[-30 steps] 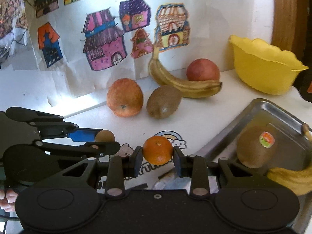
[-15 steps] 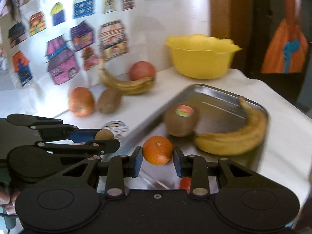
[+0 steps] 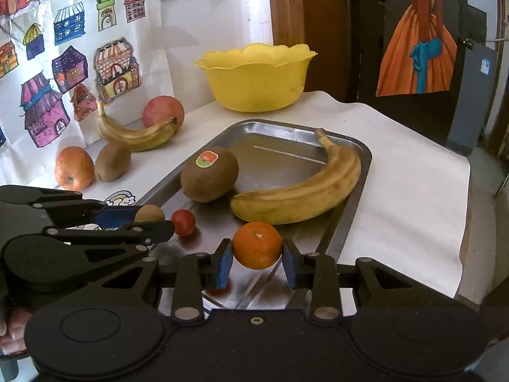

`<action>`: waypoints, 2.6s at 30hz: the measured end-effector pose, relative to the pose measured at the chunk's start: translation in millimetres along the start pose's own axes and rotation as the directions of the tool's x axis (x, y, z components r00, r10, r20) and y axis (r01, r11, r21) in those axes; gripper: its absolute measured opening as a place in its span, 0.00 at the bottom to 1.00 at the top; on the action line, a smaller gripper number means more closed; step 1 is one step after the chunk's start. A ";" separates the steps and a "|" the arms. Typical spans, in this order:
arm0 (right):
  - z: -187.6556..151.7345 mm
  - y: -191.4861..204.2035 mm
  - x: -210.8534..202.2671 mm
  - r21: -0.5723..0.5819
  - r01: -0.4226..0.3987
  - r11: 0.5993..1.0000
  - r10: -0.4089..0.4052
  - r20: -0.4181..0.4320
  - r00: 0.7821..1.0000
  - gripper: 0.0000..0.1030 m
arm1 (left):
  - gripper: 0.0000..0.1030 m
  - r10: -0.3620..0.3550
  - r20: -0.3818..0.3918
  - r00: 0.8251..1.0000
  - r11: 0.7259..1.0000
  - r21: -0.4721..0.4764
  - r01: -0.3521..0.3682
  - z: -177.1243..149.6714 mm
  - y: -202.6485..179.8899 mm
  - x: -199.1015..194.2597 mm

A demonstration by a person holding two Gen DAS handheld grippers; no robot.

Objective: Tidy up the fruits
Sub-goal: 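Carry the tan fruit and the mandarin in both tools to the steel tray, then open both tools to release the tan fruit and mandarin on the tray, then withdraw both tools from the tray toward the red apple and kiwi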

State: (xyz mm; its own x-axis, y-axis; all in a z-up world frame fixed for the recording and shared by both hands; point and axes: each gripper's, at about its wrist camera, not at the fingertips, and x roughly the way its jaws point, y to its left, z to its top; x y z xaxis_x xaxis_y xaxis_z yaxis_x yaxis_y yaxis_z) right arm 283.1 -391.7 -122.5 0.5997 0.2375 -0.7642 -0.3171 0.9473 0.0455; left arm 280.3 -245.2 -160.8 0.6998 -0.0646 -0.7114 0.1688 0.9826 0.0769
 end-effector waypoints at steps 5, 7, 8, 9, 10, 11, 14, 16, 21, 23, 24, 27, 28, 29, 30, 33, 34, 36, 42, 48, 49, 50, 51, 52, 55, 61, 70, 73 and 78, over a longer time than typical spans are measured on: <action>-1.7 -2.4 5.4 0.004 -0.007 1.000 0.007 -0.011 1.000 0.34 | 0.28 0.009 -0.013 1.000 1.000 -0.006 -0.009 -1.4 -3.7 2.9; -2.4 -3.7 6.2 0.007 -0.008 1.000 0.008 -0.011 1.000 0.34 | 0.28 0.011 -0.015 1.000 1.000 -0.006 -0.011 -1.7 -4.1 3.1; -2.6 -4.2 6.6 0.008 -0.008 1.000 0.008 -0.012 1.000 0.35 | 0.28 0.012 -0.016 1.000 1.000 -0.007 -0.012 -1.7 -4.4 3.4; -2.6 -4.6 7.0 0.009 -0.008 1.000 0.008 -0.012 1.000 0.35 | 0.28 0.013 -0.016 1.000 1.000 -0.008 -0.014 -1.6 -4.3 3.6; -2.3 -4.8 7.6 0.009 -0.008 1.000 0.008 -0.013 1.000 0.35 | 0.28 0.015 -0.016 1.000 1.000 -0.009 -0.015 -1.5 -4.0 3.7; -2.1 -5.0 8.0 0.009 -0.010 1.000 0.010 -0.015 1.000 0.35 | 0.28 0.016 -0.016 1.000 1.000 -0.009 -0.016 -1.7 -4.1 3.8; -1.9 -4.7 8.8 0.009 -0.013 1.000 0.013 -0.018 1.000 0.35 | 0.28 0.021 -0.015 1.000 1.000 -0.011 -0.021 -2.4 -4.1 4.0; -2.0 -3.6 9.0 0.008 -0.015 1.000 0.015 -0.019 1.000 0.35 | 0.28 0.020 -0.019 1.000 1.000 -0.010 -0.021 -2.5 -3.9 4.8; -1.9 -1.5 8.2 0.010 -0.004 1.000 0.004 -0.016 1.000 0.40 | 0.29 0.021 -0.022 1.000 1.000 -0.023 -0.022 -2.6 -1.6 3.6; -1.3 -1.3 5.9 0.012 0.004 1.000 -0.003 -0.007 1.000 0.48 | 0.36 0.023 -0.013 1.000 0.999 -0.025 -0.023 -2.2 -0.9 0.1; -0.8 -0.8 3.9 0.013 0.008 1.000 -0.008 0.000 1.000 0.49 | 0.38 0.025 -0.008 1.000 0.999 -0.027 -0.025 -1.8 -0.4 -2.0; 0.9 -0.2 -2.7 0.013 0.024 1.000 -0.024 0.019 1.000 0.52 | 0.48 0.030 0.004 1.000 0.999 -0.034 -0.030 -0.7 2.7 -8.5; 1.8 0.2 -5.2 0.015 0.032 0.999 -0.033 0.026 0.999 0.53 | 0.53 0.031 0.006 0.999 0.999 -0.038 -0.031 -0.5 4.0 -10.7; 2.7 0.2 -7.8 0.017 0.038 0.999 -0.039 0.033 0.999 0.56 | 0.57 0.033 0.009 0.999 0.999 -0.043 -0.033 -0.4 5.7 -13.5; 3.7 0.7 -12.1 0.020 0.044 0.999 -0.045 0.050 0.998 0.59 | 0.58 0.038 0.013 0.999 0.998 -0.046 -0.037 -0.3 7.3 -16.8; 7.0 2.8 -25.8 0.029 0.061 0.998 -0.063 0.099 0.993 0.70 | 0.69 0.056 0.030 0.998 0.997 -0.058 -0.054 0.0 14.0 -26.7; 8.0 3.8 -30.3 0.034 0.068 0.997 -0.072 0.114 0.991 0.73 | 0.77 0.063 0.035 0.997 0.996 -0.066 -0.060 -0.2 16.7 -30.2; 8.8 5.2 -37.9 0.047 0.074 0.996 -0.080 0.139 0.987 0.82 | 0.88 0.081 0.055 0.995 0.993 -0.094 -0.076 -1.7 23.8 -38.5; 5.2 20.0 -56.1 0.075 0.123 0.990 -0.134 0.168 0.977 0.98 | 0.95 0.109 0.082 0.991 0.983 -0.156 -0.095 -12.5 48.4 -57.0; -6.8 49.8 -70.2 0.138 0.189 0.972 -0.210 0.158 0.965 0.99 | 0.98 0.104 0.088 0.991 0.985 -0.150 -0.090 -29.0 80.7 -79.1; -9.4 56.9 -72.4 0.154 0.201 0.968 -0.224 0.152 0.963 0.99 | 0.98 0.101 0.089 0.991 0.985 -0.152 -0.087 -34.1 88.9 -82.5; -11.7 63.8 -74.3 0.166 0.210 0.964 -0.235 0.147 0.961 0.99 | 0.98 0.100 0.089 0.991 0.985 -0.152 -0.086 -38.8 95.0 -85.4; -15.3 73.5 -76.7 0.177 0.224 0.958 -0.251 0.145 0.957 0.99 | 0.98 0.100 0.088 0.991 0.985 -0.153 -0.085 -45.4 103.5 -89.1; -18.4 82.3 -78.1 0.181 0.237 0.955 -0.264 0.142 0.954 0.99 | 0.98 0.101 0.086 0.991 0.984 -0.155 -0.087 -51.9 111.6 -92.4; -29.0 113.6 -79.0 0.184 0.261 0.948 -0.286 0.125 0.950 0.99 | 0.98 0.113 0.062 0.992 0.981 -0.164 -0.102 -71.0 139.4 -101.9; -38.9 169.4 -71.2 0.175 0.275 0.945 -0.287 0.045 0.957 0.99 | 0.98 0.138 0.001 0.990 0.975 -0.174 -0.136 -98.6 180.0 -113.9; -46.2 215.7 -57.3 0.175 0.251 0.952 -0.244 -0.064 0.968 0.99 | 0.98 0.160 -0.065 0.985 0.968 -0.185 -0.170 -116.3 201.9 -119.8; -44.7 221.0 -52.4 0.176 0.239 0.955 -0.228 -0.078 0.970 0.99 | 0.98 0.167 -0.073 0.983 0.967 -0.182 -0.177 -117.4 204.7 -120.9; -42.0 222.9 -44.7 0.178 0.219 0.959 -0.206 -0.088 0.975 0.99 | 0.98 0.171 -0.089 0.981 0.963 -0.197 -0.186 -115.8 205.8 -118.2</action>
State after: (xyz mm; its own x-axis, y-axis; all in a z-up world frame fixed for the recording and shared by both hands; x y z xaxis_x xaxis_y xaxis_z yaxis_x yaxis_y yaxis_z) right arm 154.7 -200.2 -105.2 0.5847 0.0175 -0.8111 -0.0419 0.9991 -0.0086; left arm 151.9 -15.3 -141.7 0.6539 0.1203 -0.7469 -0.1046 0.9922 0.0682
